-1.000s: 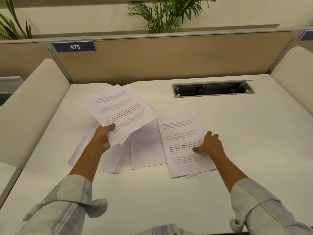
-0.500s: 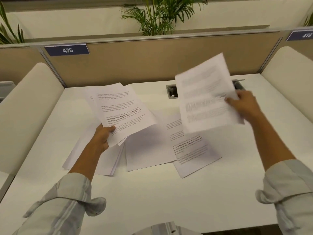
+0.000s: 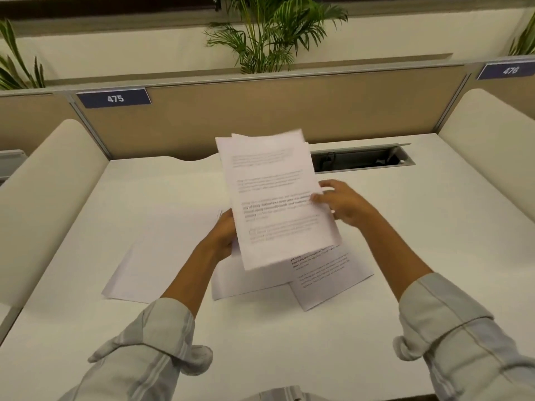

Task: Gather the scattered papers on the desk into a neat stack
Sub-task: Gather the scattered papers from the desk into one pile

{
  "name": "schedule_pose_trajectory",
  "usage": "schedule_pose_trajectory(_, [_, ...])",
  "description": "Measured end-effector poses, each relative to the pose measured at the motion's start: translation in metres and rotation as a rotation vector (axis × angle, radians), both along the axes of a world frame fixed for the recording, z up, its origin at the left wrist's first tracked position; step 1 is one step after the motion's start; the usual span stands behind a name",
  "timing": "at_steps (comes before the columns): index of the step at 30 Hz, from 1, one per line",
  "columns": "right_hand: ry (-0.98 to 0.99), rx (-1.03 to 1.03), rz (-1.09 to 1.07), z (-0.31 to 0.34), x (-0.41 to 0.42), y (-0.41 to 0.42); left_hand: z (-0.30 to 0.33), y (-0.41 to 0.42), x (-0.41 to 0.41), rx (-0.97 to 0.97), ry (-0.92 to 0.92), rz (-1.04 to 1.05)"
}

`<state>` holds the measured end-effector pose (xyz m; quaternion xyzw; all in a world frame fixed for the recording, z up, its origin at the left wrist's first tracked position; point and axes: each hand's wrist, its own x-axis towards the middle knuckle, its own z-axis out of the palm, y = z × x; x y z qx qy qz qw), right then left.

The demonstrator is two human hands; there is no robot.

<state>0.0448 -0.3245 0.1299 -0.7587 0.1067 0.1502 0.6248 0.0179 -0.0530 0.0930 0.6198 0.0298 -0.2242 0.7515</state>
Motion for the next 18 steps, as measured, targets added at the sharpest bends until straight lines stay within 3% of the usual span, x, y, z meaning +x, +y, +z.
schedule_pose_trajectory(3, [0.031,-0.005,0.013,-0.021,-0.001,0.003,-0.008,-0.005,-0.006,-0.097,0.089,0.027])
schedule_pose_trajectory(8, [-0.097,-0.041,-0.064,-0.046,-0.004,0.002,-0.027,-0.008,-0.008,-0.280,0.134,0.138])
schedule_pose_trajectory(13, [-0.152,-0.066,-0.068,-0.055,-0.008,0.002,-0.040,-0.008,-0.012,-0.007,0.114,0.110])
schedule_pose_trajectory(16, [-0.105,-0.034,-0.095,-0.058,-0.011,-0.006,-0.040,0.001,-0.010,-0.009,0.138,0.214])
schedule_pose_trajectory(18, [-0.084,-0.204,-0.133,-0.066,-0.016,-0.016,-0.037,0.012,-0.007,-0.018,0.143,0.270])
